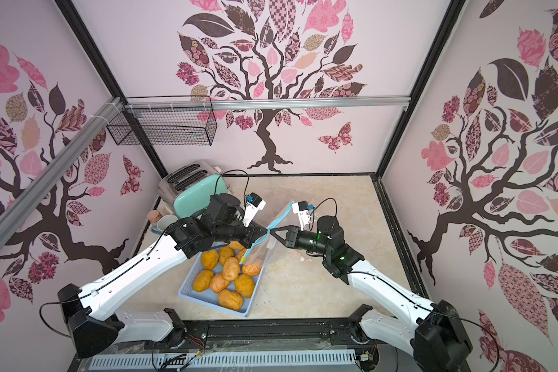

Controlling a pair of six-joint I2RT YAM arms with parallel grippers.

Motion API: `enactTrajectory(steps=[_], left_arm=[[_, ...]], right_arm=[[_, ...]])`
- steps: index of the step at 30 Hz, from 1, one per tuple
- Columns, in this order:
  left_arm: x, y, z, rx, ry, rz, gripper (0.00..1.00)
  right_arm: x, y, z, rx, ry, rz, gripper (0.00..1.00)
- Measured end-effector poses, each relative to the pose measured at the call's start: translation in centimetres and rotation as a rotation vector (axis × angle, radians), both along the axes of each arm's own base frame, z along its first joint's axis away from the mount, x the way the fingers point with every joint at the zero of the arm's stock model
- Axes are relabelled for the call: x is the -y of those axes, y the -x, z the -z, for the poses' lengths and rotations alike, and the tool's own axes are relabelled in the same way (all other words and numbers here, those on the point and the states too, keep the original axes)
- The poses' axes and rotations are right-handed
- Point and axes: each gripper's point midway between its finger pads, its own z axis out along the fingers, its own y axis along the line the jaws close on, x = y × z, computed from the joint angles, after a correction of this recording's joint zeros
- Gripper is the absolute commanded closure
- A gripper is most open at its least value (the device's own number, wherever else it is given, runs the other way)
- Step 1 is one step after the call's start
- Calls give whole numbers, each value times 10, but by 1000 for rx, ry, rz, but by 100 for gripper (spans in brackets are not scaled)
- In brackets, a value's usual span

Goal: Put the potatoes into a zipper bag and zip it
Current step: Pick up the zipper food storage bag.

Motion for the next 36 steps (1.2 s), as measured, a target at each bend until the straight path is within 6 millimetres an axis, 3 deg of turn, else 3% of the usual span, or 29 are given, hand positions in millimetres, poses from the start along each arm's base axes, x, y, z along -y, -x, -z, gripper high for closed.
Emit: enactTrajectory(steps=[5,9,12,24,30,36], left_arm=[[-1,-2,1,3,-5,-10,100],[-1,-3,2,1,-2,-17,100],[-1,-3,2,0,4,-21,100],[2,-6,6,2,14,-25,100],[1,-6,11,-6,9,-25,100],[0,-6,16,-8,2,-30,98]], right_arm=[[0,0,0,1,0,-2,100],[-1,1,1,-6,-1,-4,68],[-3,3,1,-1,-1,-16,63],[-6,-6,15,-37,81,26,74],[-8,-11,16,-32,115,31,99],[-7,-11,21,-39,134,34,100]])
